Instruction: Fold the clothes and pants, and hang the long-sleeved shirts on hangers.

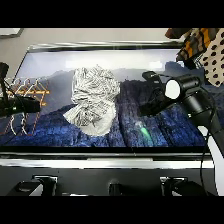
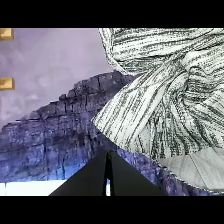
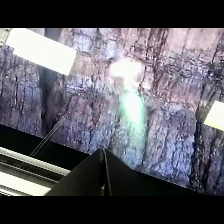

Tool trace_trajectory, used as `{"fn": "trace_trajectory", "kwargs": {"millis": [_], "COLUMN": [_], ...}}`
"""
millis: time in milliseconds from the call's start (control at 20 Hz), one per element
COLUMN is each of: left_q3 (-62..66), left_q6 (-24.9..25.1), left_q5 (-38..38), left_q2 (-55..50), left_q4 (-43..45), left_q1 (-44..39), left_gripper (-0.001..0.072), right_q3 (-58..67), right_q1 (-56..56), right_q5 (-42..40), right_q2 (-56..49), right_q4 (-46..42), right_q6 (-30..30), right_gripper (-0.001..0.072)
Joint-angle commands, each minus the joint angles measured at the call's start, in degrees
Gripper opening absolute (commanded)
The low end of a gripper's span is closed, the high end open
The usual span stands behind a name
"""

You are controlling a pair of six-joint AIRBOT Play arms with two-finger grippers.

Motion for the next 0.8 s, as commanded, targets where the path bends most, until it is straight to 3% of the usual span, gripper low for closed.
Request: {"fn": "trace_trajectory", "kwargs": {"millis": [0,550,600,650,700,750], "left_q3": [0.0,0.0,0.0,0.0,-0.2,-1.0], "left_q6": [0.0,0.0,0.0,-0.7,-3.7,-6.7], "left_q5": [0.0,1.8,2.6,3.0,3.1,5.1], "left_q2": [0.0,-0.1,-0.3,-0.7,-1.0,-1.7], "left_q4": [0.0,0.0,0.0,0.0,0.0,0.7], "left_q1": [0.1,0.1,0.1,0.1,0.1,0.3], "left_gripper": [0.0023,0.0024,0.0055,0.0232,0.0688,0.0718], "right_q3": [0.0,0.0,0.0,0.0,0.0,0.0], "right_q1": [0.1,0.1,0.1,0.1,0.1,0.1], "right_q5": [0.0,0.0,0.0,0.0,0.0,0.0], "right_q2": [0.0,0.0,0.0,0.0,0.0,0.0], "right_q4": [0.0,0.0,0.0,0.0,0.0,0.0], "right_q6": [0.0,0.0,0.0,0.0,0.0,0.0], "right_gripper": [0.0032,0.0032,0.0032,0.0032,0.0032,0.0032]}}
